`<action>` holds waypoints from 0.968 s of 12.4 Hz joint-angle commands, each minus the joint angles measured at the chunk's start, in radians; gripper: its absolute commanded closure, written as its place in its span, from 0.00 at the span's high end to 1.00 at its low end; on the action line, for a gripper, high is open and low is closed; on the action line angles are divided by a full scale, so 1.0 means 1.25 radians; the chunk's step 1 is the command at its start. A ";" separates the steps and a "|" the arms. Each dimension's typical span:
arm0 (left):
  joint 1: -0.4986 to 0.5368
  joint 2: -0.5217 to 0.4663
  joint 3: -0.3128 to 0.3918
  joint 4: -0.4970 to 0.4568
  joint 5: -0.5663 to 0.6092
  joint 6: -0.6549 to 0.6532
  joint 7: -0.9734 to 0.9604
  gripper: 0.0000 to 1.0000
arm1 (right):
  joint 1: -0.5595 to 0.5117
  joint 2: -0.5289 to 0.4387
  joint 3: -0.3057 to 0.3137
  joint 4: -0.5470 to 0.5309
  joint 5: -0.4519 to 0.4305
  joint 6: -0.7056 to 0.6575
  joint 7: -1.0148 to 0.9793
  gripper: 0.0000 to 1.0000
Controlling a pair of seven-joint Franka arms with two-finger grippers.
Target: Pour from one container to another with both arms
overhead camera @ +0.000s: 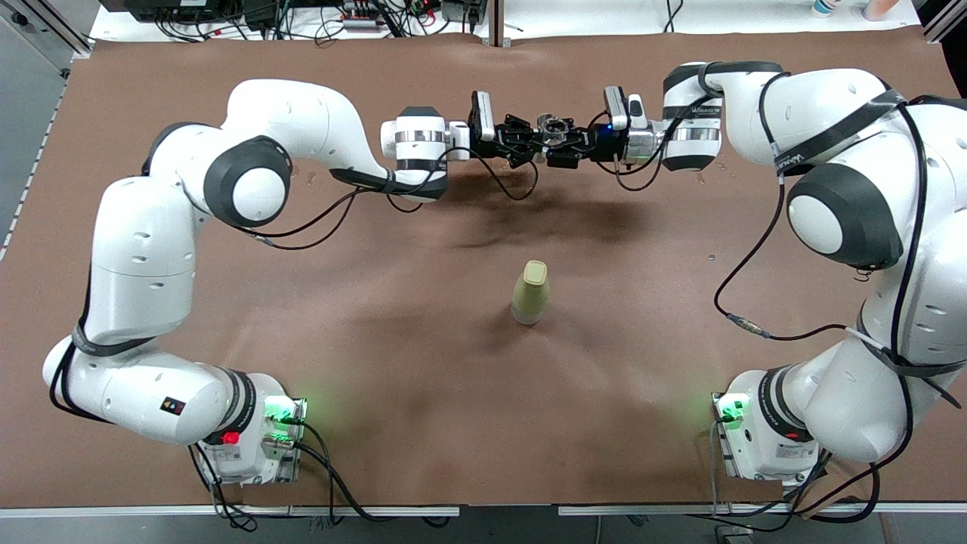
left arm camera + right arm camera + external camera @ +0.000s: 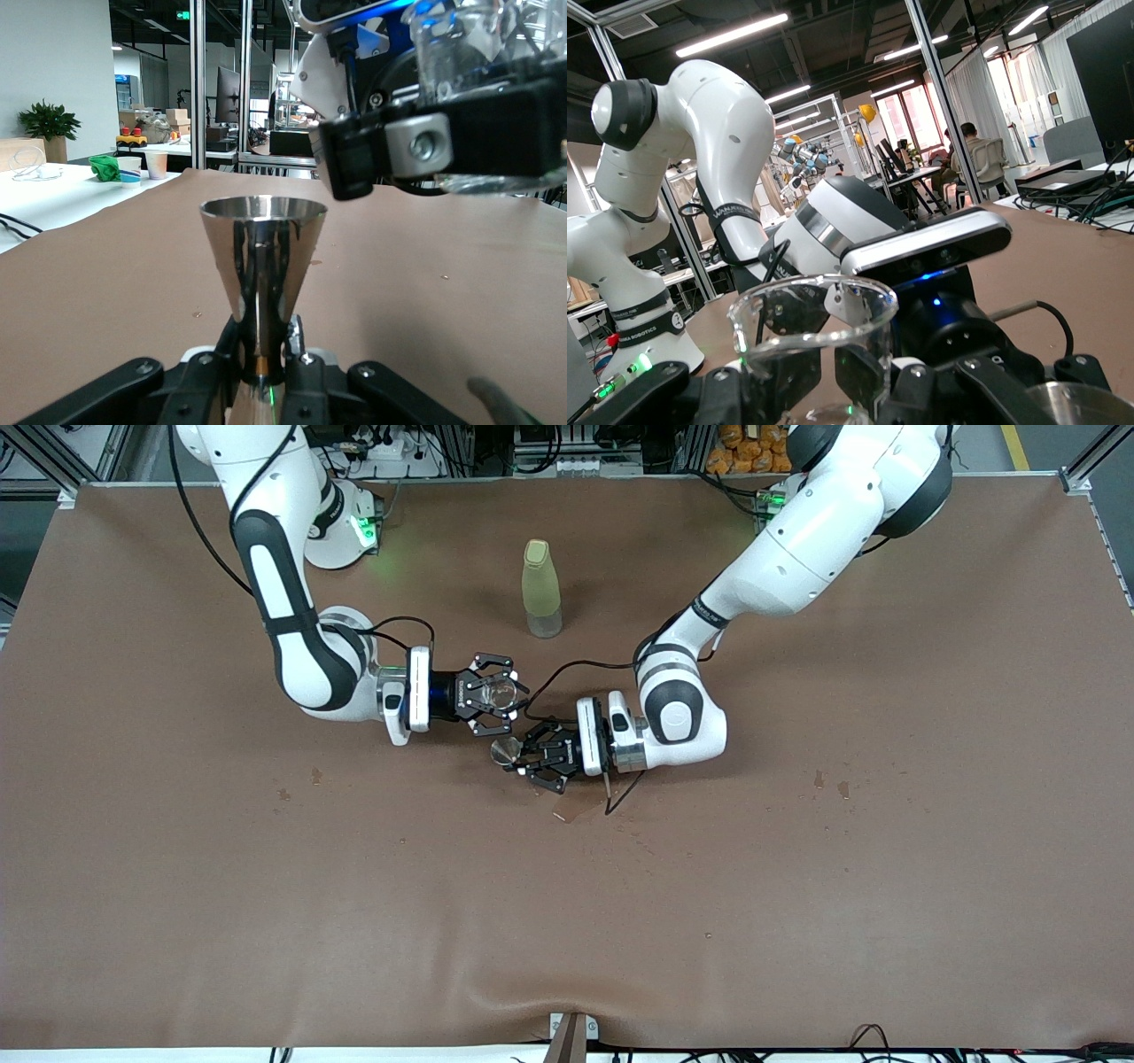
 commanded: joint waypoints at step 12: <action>0.006 -0.007 -0.002 -0.006 -0.020 -0.015 0.028 0.00 | 0.000 -0.063 0.000 -0.018 0.021 -0.012 0.227 0.00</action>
